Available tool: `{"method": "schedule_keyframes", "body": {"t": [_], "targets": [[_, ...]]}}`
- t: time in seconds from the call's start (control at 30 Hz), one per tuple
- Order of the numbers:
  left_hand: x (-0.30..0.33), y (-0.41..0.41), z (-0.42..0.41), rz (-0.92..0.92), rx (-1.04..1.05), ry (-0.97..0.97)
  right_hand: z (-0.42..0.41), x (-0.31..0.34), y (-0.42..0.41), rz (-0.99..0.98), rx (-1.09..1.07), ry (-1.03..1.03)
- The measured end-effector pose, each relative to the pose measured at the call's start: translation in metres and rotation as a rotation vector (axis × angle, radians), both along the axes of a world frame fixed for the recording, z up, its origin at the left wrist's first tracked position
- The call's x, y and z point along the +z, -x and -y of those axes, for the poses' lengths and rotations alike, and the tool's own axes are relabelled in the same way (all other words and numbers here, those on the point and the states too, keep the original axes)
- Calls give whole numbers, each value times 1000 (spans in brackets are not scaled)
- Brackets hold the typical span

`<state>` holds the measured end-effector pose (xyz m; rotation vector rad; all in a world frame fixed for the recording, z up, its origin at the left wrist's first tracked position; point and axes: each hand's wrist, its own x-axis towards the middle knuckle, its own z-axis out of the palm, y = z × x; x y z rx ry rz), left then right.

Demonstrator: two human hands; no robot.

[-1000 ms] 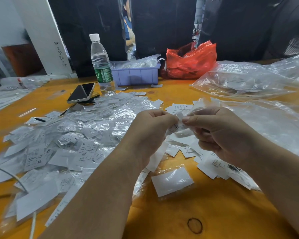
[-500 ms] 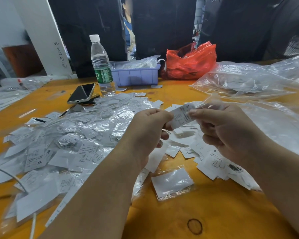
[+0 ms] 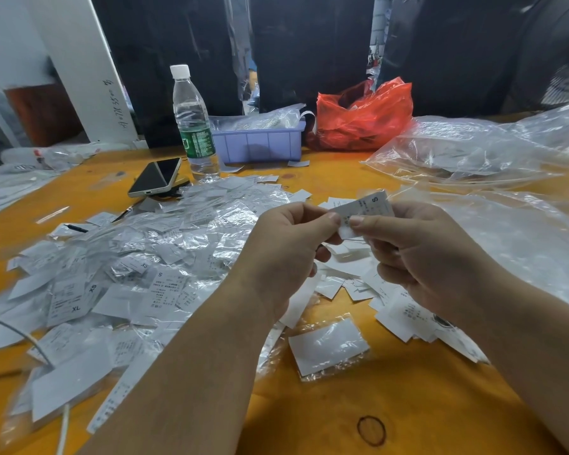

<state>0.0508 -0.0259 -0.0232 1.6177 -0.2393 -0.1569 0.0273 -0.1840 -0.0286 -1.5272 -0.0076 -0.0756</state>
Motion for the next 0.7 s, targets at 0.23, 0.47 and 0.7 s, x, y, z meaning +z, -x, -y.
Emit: {"method": "schedule_keyframes", "body": {"t": [0.23,0.47,0.7], "targets": [[1,0,0,-8,19,-12,2,4,0,-4,8,-56],[0,1,1,14,4,-25,0,1,-1,42,-41,-58],[-1,2,2,36,-18,20,-2,0,0,45,-8,-54]]}}
